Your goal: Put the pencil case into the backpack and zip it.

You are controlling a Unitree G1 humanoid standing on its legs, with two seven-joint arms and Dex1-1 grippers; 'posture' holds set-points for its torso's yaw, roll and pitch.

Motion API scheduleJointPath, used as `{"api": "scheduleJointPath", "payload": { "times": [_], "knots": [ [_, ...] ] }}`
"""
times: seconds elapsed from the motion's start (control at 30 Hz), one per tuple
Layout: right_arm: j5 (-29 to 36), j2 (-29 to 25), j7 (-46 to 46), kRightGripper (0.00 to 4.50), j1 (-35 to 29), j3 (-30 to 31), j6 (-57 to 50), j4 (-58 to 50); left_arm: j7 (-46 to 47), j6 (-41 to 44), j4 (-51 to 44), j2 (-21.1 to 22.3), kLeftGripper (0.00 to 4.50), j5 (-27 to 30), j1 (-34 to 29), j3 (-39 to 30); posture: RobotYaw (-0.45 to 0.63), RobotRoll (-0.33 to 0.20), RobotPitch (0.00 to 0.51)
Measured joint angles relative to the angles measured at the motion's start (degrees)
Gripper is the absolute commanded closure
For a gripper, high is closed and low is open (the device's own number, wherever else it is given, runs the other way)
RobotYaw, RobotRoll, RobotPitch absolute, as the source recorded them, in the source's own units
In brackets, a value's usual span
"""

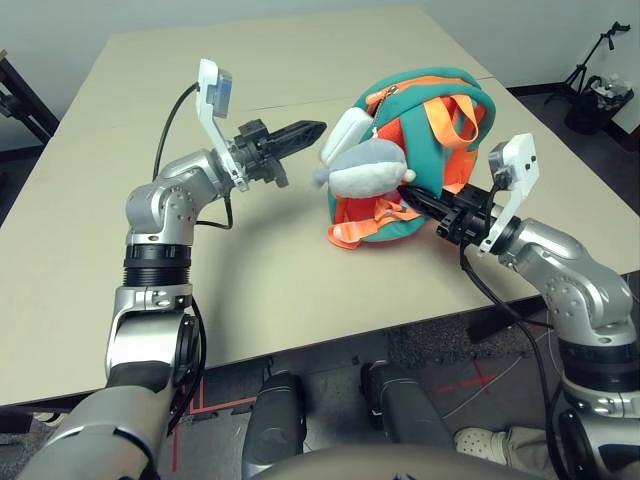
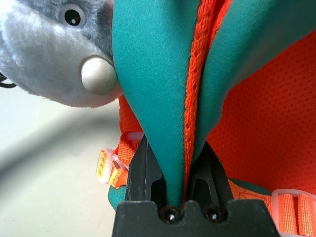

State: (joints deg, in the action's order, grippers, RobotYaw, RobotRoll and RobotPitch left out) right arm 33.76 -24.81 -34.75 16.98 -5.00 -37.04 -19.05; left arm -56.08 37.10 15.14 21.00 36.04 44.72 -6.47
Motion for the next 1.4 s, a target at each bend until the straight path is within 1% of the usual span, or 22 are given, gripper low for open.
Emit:
{"api": "scheduleJointPath", "payload": {
  "times": [0.3,0.43,0.57,0.8,1.1,1.2,1.3,1.33,1.4],
  "knots": [
    [0.0,0.0,0.4,4.27,-0.4,-0.1,0.1,-0.7,-0.5,-1.7,2.0,-2.1,4.50,-1.0,0.1,2.1,-0.18,0.000,0.098],
    [-0.2,0.0,0.3,4.27,-0.1,0.0,0.2,-0.6,-0.7,-3.9,5.0,-3.0,4.50,-3.9,1.4,4.7,-0.17,0.000,0.090],
    [-0.8,0.0,0.1,4.27,0.9,0.2,0.3,0.1,-1.1,-7.5,8.6,-5.6,4.50,-7.1,2.7,7.2,-0.18,0.000,0.087],
    [-1.2,0.0,0.0,4.27,1.4,0.0,0.6,0.7,-0.1,-14.2,15.3,-9.1,4.50,-11.1,6.4,7.5,-0.20,0.000,0.085],
    [-1.5,-0.1,0.1,4.27,1.4,-0.1,0.6,0.7,0.6,-15.5,17.2,-9.5,4.50,-12.2,6.8,7.0,-0.18,0.000,0.083],
    [-1.7,0.0,0.0,4.27,1.6,0.0,0.6,0.9,0.7,-14.0,16.2,-8.6,3.88,-11.8,6.7,6.1,-0.18,0.000,0.083],
    [-1.7,0.0,-0.3,4.27,1.8,0.6,0.7,1.0,1.0,-12.1,14.6,-6.1,2.75,-10.6,7.0,4.1,-0.17,0.000,0.084],
    [-1.8,0.0,-0.4,4.27,1.9,0.7,0.7,1.0,1.1,-11.2,14.0,-4.7,2.41,-9.9,7.5,3.0,-0.17,0.000,0.086],
    [-1.8,0.0,-0.7,4.27,1.9,1.0,0.8,1.1,1.2,-9.2,11.3,-0.8,1.56,-8.3,9.1,0.1,-0.17,0.000,0.086]
  ]
}}
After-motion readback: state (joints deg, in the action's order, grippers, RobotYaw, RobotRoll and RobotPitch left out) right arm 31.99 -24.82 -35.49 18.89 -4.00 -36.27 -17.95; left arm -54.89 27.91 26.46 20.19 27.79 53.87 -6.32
